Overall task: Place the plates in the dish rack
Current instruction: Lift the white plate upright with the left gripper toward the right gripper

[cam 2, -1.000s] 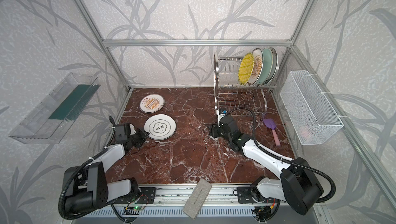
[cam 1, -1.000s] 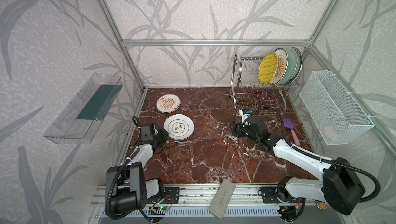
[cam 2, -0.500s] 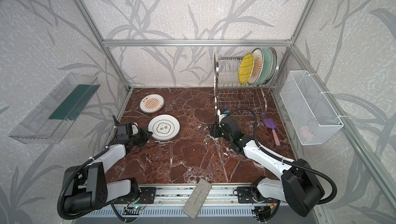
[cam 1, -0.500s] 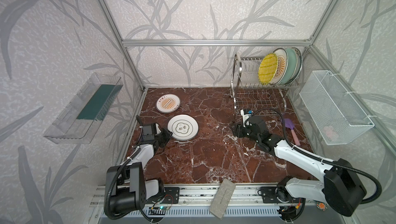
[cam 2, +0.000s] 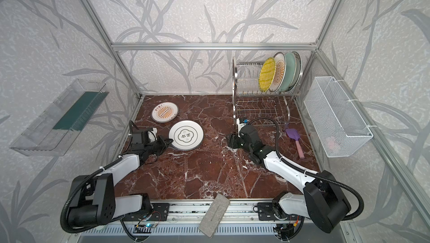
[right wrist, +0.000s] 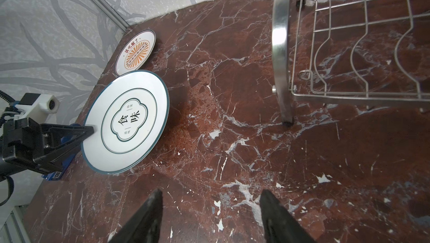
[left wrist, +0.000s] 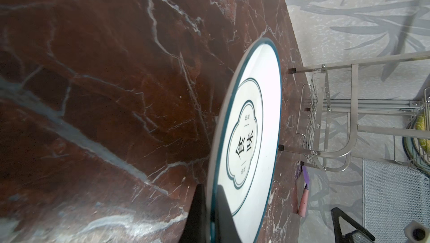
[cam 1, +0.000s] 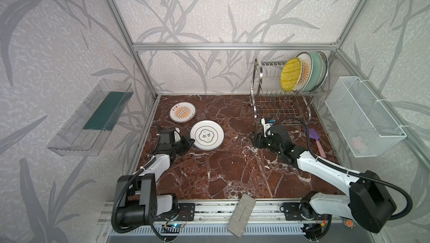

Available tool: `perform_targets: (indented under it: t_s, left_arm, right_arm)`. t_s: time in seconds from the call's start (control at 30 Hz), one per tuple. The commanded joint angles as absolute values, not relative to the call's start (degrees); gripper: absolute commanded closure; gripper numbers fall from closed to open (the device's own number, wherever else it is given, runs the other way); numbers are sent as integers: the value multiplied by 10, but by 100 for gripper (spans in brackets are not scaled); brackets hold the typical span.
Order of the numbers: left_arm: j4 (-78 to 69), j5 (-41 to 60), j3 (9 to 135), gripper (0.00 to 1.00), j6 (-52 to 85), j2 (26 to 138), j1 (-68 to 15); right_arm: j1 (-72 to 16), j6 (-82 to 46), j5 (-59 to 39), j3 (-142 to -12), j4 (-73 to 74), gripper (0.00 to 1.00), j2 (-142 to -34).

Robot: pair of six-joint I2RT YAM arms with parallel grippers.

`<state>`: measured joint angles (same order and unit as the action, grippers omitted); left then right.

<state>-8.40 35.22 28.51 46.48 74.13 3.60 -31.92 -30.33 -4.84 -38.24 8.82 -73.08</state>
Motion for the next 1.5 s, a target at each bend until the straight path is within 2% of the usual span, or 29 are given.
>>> perform_targets:
  t_s: [0.0,0.27,1.17,1.47]
  left_arm:
    - [-146,403,310,100,462,750,21]
    - [-220,466,317,100,472,788,-11]
    - [-226,502,355,100,429,780,-130]
    - [-233,509,358,100,434,789,-137]
  right_arm:
    - [-310,-330,-88,-372,129,34,-748]
    - [-305,-361,-139,-369,180,31,-788]
    - [-305,-398,-175,-365,224,30,-812]
    - [-305,-406,-190,-362,240,39,-812]
